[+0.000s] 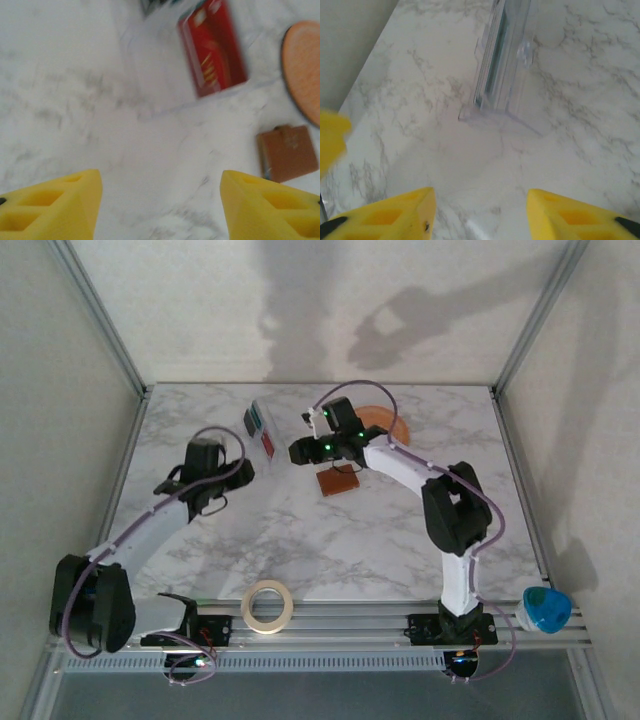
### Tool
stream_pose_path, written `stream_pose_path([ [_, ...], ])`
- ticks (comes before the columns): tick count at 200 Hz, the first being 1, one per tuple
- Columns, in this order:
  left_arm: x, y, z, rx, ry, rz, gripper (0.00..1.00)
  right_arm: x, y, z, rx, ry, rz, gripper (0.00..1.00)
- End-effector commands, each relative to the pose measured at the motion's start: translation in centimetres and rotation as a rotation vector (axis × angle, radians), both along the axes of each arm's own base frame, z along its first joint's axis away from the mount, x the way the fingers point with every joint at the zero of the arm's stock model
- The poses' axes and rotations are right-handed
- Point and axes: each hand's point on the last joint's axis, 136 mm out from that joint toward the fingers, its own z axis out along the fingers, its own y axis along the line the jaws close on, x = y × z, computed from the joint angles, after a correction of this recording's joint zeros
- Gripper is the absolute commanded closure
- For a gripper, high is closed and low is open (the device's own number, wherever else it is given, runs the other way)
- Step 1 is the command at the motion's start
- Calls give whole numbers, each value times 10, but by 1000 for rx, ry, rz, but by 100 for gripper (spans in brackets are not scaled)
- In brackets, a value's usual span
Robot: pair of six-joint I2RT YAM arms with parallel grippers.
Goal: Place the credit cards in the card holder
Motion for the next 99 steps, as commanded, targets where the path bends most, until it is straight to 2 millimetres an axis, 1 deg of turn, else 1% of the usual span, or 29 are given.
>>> stream_pose_path([
  [1, -4, 7, 12, -46, -88, 65, 37, 11, 13, 4, 7, 21, 21, 50],
  [13, -12, 12, 4, -30, -80, 80, 35, 18, 19, 1, 4, 21, 27, 51],
  [23, -18, 17, -2, -11, -70, 92, 34, 24, 22, -4, -6, 25, 28, 53],
  [27, -20, 19, -5, -6, -64, 97, 35, 26, 25, -2, -5, 24, 31, 53],
  [41, -27, 23, -11, 3, -41, 110, 33, 33, 31, -10, -12, 43, 38, 59],
  [51, -31, 29, -12, 18, -33, 137, 32, 37, 35, -13, -18, 53, 41, 63],
  [69, -36, 43, -12, 33, -49, 202, 29, 46, 39, -19, -29, 51, 37, 64],
  [86, -38, 48, -9, 11, -63, 225, 29, 51, 41, -23, -53, 49, 37, 66],
  [99, -40, 50, -6, 7, -63, 227, 28, 54, 40, -26, -72, 49, 33, 66],
])
